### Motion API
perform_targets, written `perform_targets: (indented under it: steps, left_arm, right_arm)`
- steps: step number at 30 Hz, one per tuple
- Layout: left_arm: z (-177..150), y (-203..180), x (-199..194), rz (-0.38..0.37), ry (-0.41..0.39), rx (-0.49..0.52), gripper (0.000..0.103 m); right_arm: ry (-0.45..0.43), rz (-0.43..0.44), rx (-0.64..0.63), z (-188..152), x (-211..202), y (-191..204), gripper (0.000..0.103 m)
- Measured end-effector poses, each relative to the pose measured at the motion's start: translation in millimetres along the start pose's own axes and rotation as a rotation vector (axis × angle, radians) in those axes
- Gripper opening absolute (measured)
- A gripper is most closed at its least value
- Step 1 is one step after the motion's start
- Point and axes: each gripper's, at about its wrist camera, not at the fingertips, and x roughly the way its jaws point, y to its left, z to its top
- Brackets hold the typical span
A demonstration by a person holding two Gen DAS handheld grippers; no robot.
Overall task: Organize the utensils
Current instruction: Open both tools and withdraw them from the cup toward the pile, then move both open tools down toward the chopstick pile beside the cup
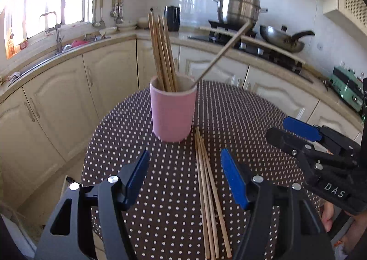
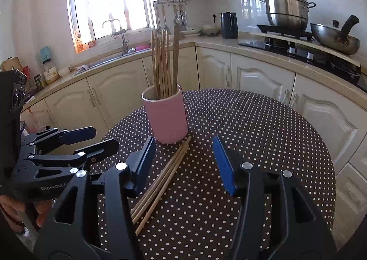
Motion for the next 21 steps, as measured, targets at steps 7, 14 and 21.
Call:
perform_targets:
  steps: [7,14,21]
  left_arm:
    - [-12,-4,24,0.009,0.135,0.012,0.064]
    - [-22,-9,46,-0.012,0.214,0.022,0.064]
    - [-29,-11,64,-0.045,0.259,0.031,0.064]
  right_arm:
    - [0.105,-0.002,0.029,-19,13,-10,0.054]
    - [0.191,-0.006,0.058,-33,27,-23,0.058]
    - [0.230,-0.002,0.084,-43,36,-35,0.058]
